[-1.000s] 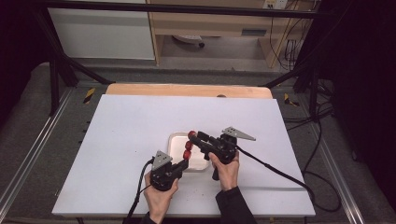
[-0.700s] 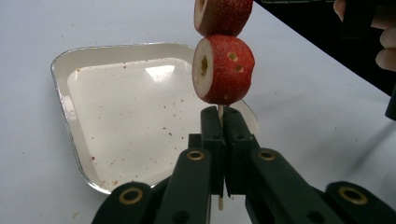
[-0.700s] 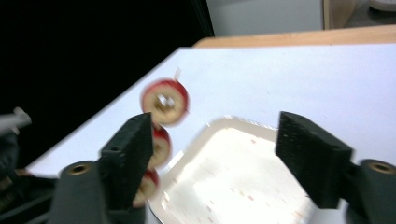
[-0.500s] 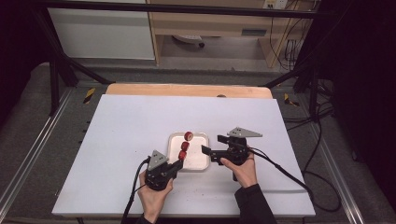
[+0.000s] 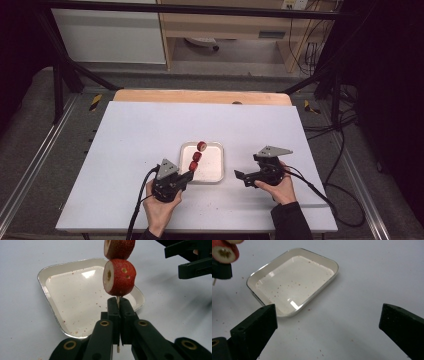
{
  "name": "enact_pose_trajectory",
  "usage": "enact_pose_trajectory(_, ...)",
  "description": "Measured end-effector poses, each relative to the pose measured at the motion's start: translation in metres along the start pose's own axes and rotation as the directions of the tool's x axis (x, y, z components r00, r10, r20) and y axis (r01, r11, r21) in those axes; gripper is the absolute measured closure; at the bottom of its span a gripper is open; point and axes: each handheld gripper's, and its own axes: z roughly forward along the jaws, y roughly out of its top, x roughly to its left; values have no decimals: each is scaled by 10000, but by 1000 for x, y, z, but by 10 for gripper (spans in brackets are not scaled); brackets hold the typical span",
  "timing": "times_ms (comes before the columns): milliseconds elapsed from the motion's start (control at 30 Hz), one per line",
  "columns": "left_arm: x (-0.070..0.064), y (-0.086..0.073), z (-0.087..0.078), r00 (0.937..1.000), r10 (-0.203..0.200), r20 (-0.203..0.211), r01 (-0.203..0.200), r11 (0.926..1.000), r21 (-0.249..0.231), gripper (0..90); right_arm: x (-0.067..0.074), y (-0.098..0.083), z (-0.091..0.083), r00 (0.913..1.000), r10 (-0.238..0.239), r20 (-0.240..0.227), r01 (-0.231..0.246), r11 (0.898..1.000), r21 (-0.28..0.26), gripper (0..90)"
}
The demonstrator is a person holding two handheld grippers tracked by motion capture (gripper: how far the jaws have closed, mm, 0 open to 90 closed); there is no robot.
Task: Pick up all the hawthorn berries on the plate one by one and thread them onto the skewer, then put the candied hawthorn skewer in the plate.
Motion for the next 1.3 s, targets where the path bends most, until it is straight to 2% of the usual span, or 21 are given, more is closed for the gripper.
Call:
enact_pose_trajectory(433, 10, 25, -2, 9990, 431, -103, -423, 9969, 667, 885, -16, -31, -17, 9991, -36, 427, 18, 9992, 410, 20)
enact_pose_trajectory(600, 14, 34, -2, 9980, 585, -229, -563, 9947, 864, 885, -19, -38, -22, 9988, -119, 482, 96, 9988, 484, 18)
enact_pose_trajectory(767, 18, 40, 3, 9979, 615, -186, -591, 9918, 1133, 885, -20, -45, -25, 9986, -166, 511, 135, 9981, 604, 18)
enact_pose_trajectory(1000, 20, 44, 16, 9963, 797, -323, -735, 9843, 1603, 885, -21, -52, -26, 9986, -233, 477, 198, 9972, 719, 20)
enact_pose_trajectory(1300, 23, 47, 35, 9933, 1046, -482, -909, 9690, 2296, 884, -23, -55, -28, 9986, -190, 499, 153, 9972, 735, 22)
